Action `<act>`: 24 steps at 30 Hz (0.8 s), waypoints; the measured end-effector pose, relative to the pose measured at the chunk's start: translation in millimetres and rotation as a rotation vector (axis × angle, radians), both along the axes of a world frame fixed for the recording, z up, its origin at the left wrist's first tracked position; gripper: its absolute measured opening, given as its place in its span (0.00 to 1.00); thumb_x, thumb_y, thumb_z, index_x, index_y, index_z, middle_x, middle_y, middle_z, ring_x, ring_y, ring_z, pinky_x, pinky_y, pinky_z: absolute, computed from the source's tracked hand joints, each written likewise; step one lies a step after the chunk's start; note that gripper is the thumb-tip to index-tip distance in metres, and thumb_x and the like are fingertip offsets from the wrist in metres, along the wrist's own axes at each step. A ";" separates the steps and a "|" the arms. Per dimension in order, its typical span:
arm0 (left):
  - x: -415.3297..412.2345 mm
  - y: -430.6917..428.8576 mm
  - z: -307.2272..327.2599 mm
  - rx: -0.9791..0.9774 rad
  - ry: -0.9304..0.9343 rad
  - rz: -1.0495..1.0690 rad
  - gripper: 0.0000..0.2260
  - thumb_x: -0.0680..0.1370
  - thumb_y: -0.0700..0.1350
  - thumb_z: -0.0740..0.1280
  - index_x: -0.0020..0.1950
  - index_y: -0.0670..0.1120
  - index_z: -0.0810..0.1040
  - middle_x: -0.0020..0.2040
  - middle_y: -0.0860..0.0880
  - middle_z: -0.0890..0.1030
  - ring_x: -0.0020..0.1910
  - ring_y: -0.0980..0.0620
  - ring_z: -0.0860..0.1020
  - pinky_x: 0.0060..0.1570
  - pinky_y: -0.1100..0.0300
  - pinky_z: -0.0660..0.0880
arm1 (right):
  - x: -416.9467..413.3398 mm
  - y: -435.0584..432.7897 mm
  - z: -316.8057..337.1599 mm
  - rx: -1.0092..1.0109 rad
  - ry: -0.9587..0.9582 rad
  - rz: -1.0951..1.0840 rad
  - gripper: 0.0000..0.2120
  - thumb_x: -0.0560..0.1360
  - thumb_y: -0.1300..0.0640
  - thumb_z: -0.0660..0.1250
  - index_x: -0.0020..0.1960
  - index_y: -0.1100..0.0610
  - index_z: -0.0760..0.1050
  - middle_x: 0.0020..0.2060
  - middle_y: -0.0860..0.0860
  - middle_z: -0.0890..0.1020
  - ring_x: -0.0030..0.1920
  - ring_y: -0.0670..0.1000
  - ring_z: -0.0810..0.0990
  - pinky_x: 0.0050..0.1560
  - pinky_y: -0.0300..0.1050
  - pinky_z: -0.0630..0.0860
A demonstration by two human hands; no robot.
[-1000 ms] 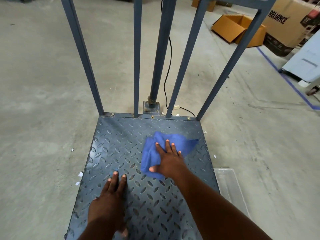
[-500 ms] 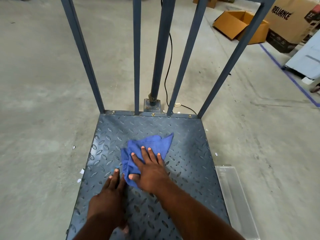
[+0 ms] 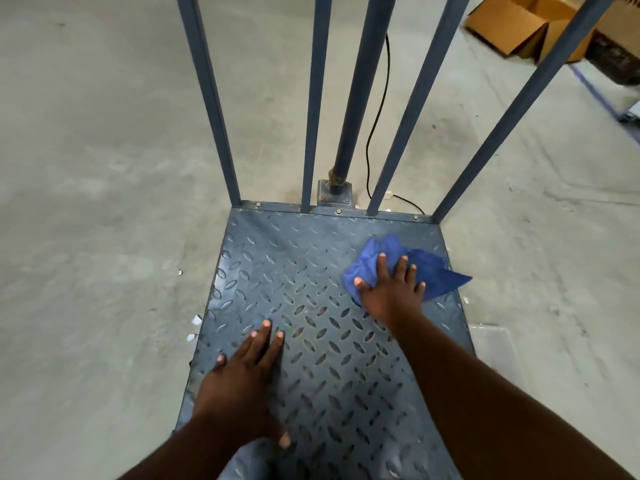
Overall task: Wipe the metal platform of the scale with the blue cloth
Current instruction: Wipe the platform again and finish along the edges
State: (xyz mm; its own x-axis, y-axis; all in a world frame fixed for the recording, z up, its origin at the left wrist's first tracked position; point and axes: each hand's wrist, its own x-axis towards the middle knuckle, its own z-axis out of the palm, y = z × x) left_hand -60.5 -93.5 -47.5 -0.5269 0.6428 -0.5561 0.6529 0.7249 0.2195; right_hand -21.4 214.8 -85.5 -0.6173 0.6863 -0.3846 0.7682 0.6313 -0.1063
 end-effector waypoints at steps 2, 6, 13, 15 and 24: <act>-0.4 0.1 0.5 0.002 0.001 -0.001 0.74 0.61 0.75 0.79 0.85 0.57 0.28 0.84 0.55 0.25 0.87 0.52 0.34 0.84 0.37 0.49 | -22.8 -35.2 -4.0 0.045 0.080 0.095 0.37 0.81 0.29 0.49 0.84 0.43 0.43 0.84 0.57 0.43 0.83 0.63 0.42 0.80 0.67 0.42; 0.4 -3.7 1.9 0.030 0.041 0.018 0.72 0.60 0.75 0.80 0.88 0.57 0.35 0.87 0.56 0.32 0.88 0.53 0.41 0.84 0.41 0.54 | -54.6 -132.7 -3.6 -0.015 0.197 0.510 0.32 0.82 0.38 0.56 0.83 0.39 0.51 0.84 0.52 0.48 0.83 0.57 0.46 0.81 0.61 0.42; 0.6 -10.5 -2.4 0.035 0.067 -0.024 0.70 0.62 0.78 0.76 0.87 0.57 0.32 0.86 0.56 0.29 0.87 0.55 0.37 0.85 0.43 0.52 | -14.4 -98.1 6.0 0.164 0.150 0.567 0.27 0.82 0.35 0.53 0.79 0.43 0.62 0.74 0.55 0.66 0.68 0.60 0.72 0.63 0.56 0.74; 1.9 -19.2 -7.8 0.055 0.078 -0.053 0.66 0.65 0.81 0.70 0.86 0.58 0.31 0.84 0.57 0.28 0.83 0.58 0.33 0.85 0.47 0.48 | 14.9 -77.5 8.3 0.176 0.113 0.421 0.27 0.83 0.35 0.52 0.79 0.45 0.62 0.73 0.57 0.66 0.63 0.59 0.78 0.56 0.53 0.78; 18.5 -56.9 -64.4 0.420 0.356 -0.081 0.34 0.86 0.66 0.53 0.89 0.52 0.58 0.89 0.51 0.57 0.87 0.49 0.58 0.85 0.44 0.53 | 124.1 -110.6 7.8 0.103 0.129 1.112 0.24 0.81 0.38 0.58 0.70 0.51 0.76 0.60 0.57 0.80 0.48 0.58 0.84 0.37 0.47 0.80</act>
